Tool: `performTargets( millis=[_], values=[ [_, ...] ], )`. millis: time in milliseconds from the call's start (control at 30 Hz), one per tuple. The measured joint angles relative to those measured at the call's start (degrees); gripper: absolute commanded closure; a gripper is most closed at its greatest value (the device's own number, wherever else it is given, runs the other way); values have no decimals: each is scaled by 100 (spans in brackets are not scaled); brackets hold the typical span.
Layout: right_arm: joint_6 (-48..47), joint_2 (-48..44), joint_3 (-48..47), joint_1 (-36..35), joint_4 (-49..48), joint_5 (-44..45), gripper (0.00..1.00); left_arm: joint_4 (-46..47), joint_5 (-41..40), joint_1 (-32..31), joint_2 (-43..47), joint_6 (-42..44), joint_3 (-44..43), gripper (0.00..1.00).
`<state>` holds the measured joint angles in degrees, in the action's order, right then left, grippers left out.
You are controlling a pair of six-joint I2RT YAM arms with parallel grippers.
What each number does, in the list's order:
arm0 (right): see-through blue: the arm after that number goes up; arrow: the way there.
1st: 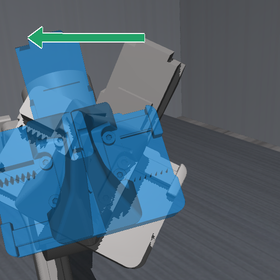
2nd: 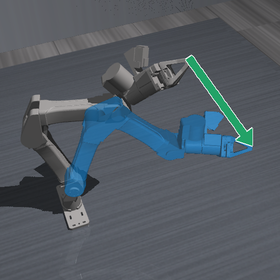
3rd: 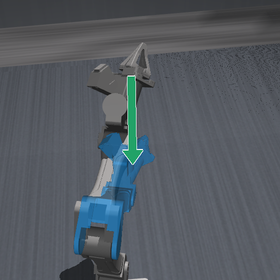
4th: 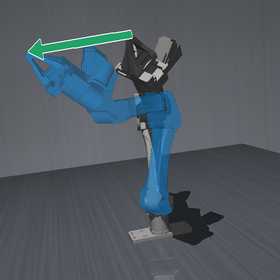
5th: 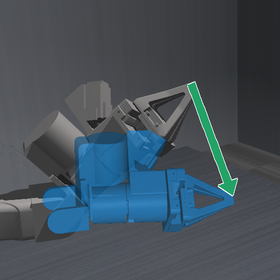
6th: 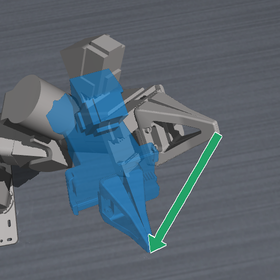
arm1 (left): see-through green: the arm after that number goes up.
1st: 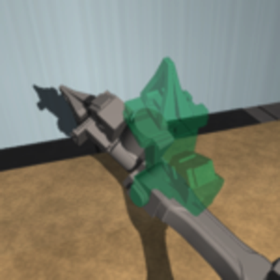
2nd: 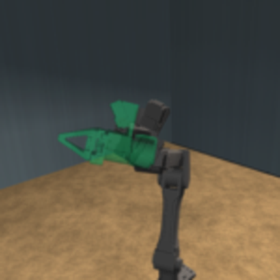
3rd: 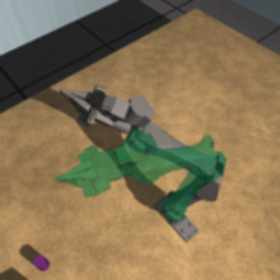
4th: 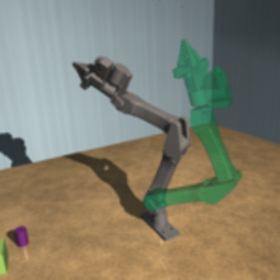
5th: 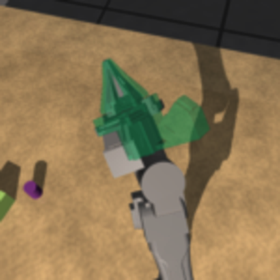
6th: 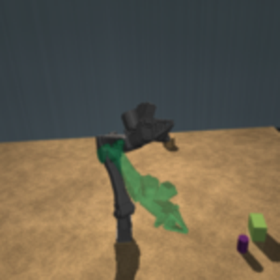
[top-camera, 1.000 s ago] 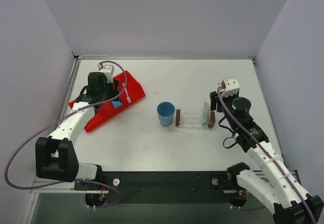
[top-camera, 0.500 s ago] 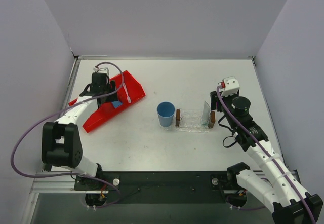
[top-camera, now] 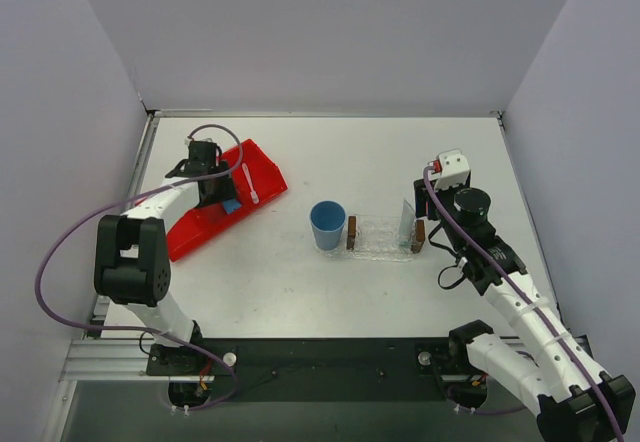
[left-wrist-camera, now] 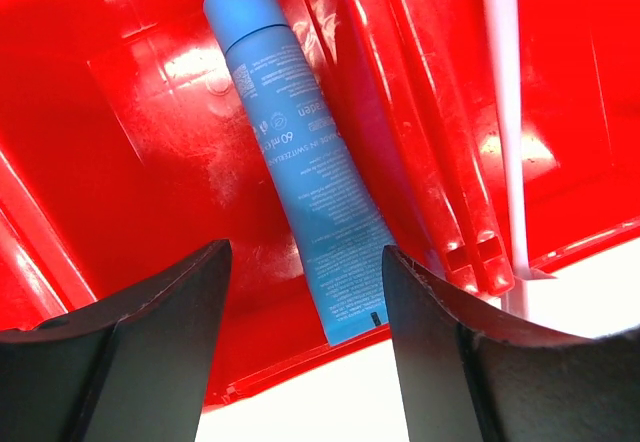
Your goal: Prepare toiletry sets of a toothbrush and toothpaste on the tray
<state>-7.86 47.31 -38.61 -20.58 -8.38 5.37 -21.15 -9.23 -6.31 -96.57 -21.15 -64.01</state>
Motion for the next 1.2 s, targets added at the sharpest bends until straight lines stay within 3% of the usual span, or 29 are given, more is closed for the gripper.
performTargets(
  millis=[633, 1067, 1200],
  values=[
    [-22, 48, 0, 68, 2, 24, 44, -7, -280, -4, -304, -643, -74, 29],
    [-20, 87, 0, 111, 2, 20, 44, 345, -278, -4, -426, -828, 4, 43],
    [-20, 96, 0, 144, 2, -11, 44, 446, -234, -4, -461, -848, 24, 53]
  ],
)
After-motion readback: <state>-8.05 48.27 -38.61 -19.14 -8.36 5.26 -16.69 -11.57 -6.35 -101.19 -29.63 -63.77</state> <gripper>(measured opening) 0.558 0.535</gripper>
